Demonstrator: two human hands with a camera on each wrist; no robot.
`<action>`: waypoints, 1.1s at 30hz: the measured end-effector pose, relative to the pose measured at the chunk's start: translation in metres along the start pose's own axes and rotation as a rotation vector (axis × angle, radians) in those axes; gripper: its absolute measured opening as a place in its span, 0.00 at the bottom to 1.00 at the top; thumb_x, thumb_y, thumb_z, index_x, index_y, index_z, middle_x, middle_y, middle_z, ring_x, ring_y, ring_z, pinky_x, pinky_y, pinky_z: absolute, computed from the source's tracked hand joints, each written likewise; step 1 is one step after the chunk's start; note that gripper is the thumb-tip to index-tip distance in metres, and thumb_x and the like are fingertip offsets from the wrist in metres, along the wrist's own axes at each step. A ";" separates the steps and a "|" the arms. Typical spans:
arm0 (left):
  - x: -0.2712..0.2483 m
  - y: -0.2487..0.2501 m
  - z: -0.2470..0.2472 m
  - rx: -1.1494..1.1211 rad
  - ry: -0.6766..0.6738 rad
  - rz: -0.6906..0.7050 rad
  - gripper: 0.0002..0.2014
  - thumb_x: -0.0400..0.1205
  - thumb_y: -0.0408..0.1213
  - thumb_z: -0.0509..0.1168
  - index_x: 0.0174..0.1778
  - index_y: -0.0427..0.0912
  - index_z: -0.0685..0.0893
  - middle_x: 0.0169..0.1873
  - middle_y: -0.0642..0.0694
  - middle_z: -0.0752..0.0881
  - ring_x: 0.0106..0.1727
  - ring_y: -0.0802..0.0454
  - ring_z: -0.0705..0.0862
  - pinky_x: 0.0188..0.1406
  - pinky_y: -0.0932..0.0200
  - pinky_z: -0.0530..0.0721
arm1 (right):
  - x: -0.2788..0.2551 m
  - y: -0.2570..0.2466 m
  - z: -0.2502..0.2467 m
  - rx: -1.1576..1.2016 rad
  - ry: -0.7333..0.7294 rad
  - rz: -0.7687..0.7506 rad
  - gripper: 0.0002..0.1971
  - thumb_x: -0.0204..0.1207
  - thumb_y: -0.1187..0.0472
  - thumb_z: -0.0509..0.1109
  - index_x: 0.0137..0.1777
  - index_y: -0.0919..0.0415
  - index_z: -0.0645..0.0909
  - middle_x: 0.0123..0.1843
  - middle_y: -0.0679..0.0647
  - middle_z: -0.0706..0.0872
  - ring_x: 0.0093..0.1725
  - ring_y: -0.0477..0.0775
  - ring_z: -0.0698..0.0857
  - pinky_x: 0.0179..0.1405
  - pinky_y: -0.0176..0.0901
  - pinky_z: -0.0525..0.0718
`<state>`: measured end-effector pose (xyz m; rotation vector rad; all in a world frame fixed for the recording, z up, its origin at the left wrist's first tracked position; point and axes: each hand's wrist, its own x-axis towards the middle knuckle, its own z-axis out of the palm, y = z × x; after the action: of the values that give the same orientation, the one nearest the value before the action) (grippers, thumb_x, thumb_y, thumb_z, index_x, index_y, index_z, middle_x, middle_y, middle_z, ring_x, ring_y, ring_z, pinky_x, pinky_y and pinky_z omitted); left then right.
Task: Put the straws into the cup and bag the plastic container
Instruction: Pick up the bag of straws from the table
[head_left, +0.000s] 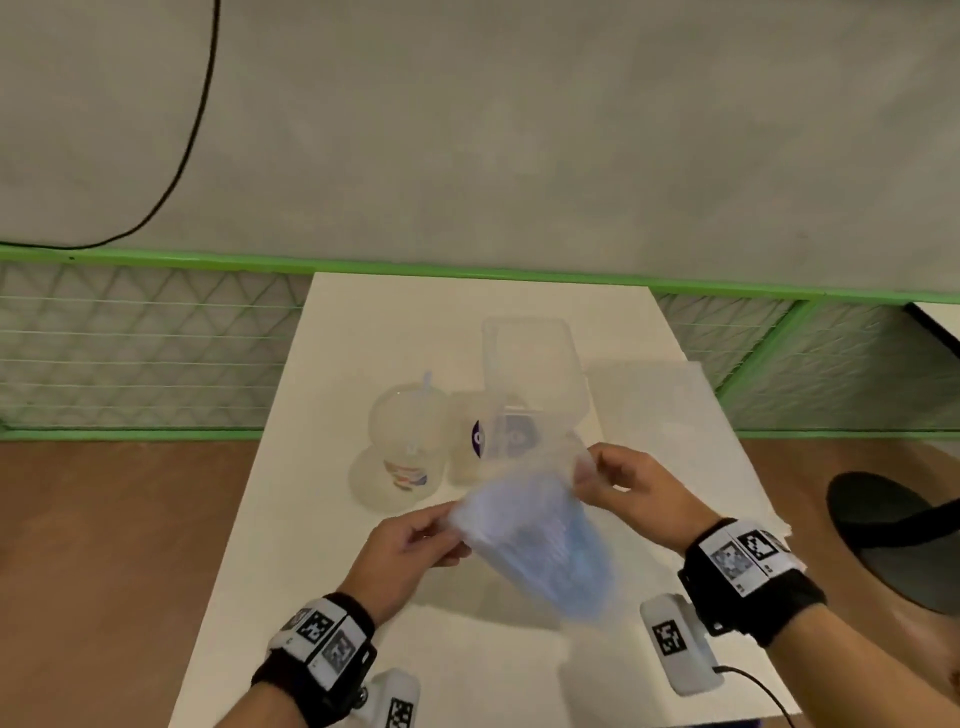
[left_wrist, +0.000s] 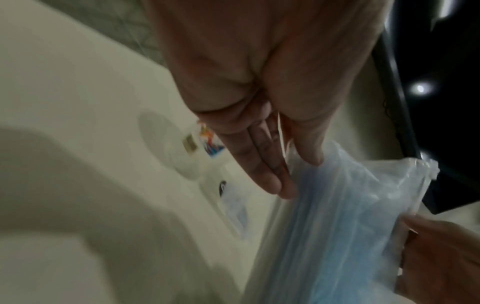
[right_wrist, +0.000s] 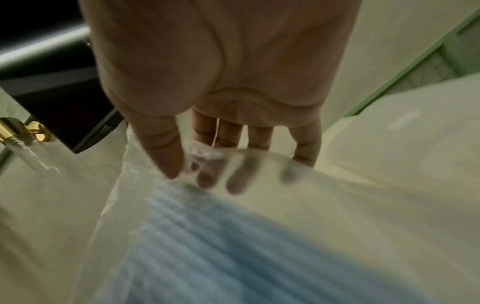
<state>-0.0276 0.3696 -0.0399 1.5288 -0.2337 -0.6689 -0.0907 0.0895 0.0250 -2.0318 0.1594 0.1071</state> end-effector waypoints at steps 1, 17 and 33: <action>-0.001 0.000 -0.008 0.021 0.031 0.007 0.15 0.83 0.25 0.65 0.53 0.49 0.89 0.42 0.44 0.93 0.44 0.50 0.91 0.46 0.62 0.87 | 0.003 -0.001 0.009 0.001 -0.010 -0.016 0.05 0.78 0.60 0.74 0.43 0.50 0.84 0.39 0.43 0.85 0.41 0.46 0.82 0.50 0.44 0.80; -0.007 -0.002 -0.010 0.575 0.029 0.110 0.27 0.74 0.45 0.76 0.68 0.66 0.77 0.61 0.70 0.81 0.58 0.65 0.82 0.58 0.67 0.80 | 0.029 -0.009 0.043 -0.221 -0.153 -0.248 0.05 0.77 0.57 0.76 0.49 0.54 0.91 0.41 0.49 0.84 0.42 0.44 0.82 0.46 0.35 0.78; -0.018 0.039 0.009 0.417 0.350 0.307 0.05 0.77 0.29 0.73 0.40 0.44 0.90 0.30 0.58 0.88 0.28 0.56 0.86 0.30 0.73 0.78 | 0.017 -0.005 0.058 -0.248 -0.002 -0.388 0.06 0.79 0.52 0.72 0.44 0.53 0.86 0.41 0.42 0.86 0.41 0.42 0.82 0.43 0.35 0.79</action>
<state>-0.0366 0.3677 0.0033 1.9265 -0.3464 -0.1025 -0.0736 0.1426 0.0007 -2.2706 -0.2621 -0.1199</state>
